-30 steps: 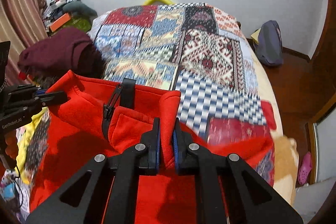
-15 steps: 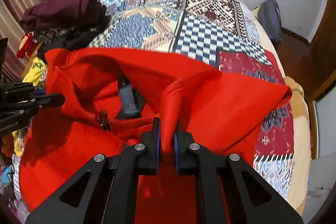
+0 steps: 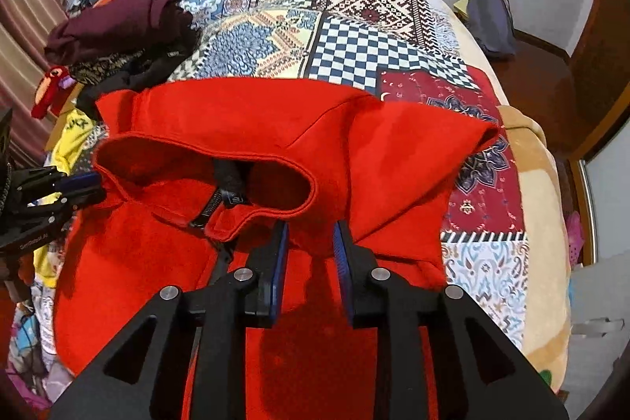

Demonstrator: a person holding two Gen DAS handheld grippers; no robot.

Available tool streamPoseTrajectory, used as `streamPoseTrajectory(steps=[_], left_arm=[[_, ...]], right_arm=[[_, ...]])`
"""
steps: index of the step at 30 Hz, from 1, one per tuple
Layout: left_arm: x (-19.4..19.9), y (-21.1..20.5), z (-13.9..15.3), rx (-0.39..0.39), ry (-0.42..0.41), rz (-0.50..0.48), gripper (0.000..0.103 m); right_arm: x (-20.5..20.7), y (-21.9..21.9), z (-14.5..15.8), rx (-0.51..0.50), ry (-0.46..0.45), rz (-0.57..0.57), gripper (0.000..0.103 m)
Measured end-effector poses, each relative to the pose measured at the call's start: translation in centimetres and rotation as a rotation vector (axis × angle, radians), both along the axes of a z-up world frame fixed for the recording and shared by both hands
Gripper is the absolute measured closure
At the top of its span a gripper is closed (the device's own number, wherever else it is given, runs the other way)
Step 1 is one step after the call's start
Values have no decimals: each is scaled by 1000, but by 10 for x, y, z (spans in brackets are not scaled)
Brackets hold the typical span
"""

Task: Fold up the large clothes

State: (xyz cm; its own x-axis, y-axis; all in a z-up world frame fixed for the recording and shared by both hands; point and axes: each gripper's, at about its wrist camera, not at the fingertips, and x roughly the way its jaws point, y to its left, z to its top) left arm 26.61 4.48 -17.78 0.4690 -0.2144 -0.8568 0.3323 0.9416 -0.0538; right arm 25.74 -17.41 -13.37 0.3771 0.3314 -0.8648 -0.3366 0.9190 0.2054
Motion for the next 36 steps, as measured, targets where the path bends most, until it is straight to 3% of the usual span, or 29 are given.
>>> streamPoseTrajectory(steps=[6,11,15,18,22,26,29,31,33,36], left_arm=[[18,34,37,-4,-86,107,66],[49,54,59,-40,-127,168,65],[81,52,63,-76,-113,172,63],[104,43,51,-88,-83,158,59],[121,40,18,-71,-21,181,59],[110,59,-21,-101,88,229,59],[82,73,-44,-77,128,236,59],[63,81,-46,-79,97,231,59],[47,86,-45,-47,103,240,53],[33,96,-42,-52,104,257,53]], right_arm=[[6,-6,30,16,-70,-2,80],[31,3,49,43,-153,-26,64],[57,16,50,58,-158,-36,63],[74,26,38,81,-121,-38,61],[91,41,-1,79,5,-37,61],[82,45,-38,50,111,-20,60],[62,40,-53,16,123,0,60],[49,33,-56,7,116,0,60],[36,23,-55,12,99,-15,50],[23,12,-51,1,77,-46,41]])
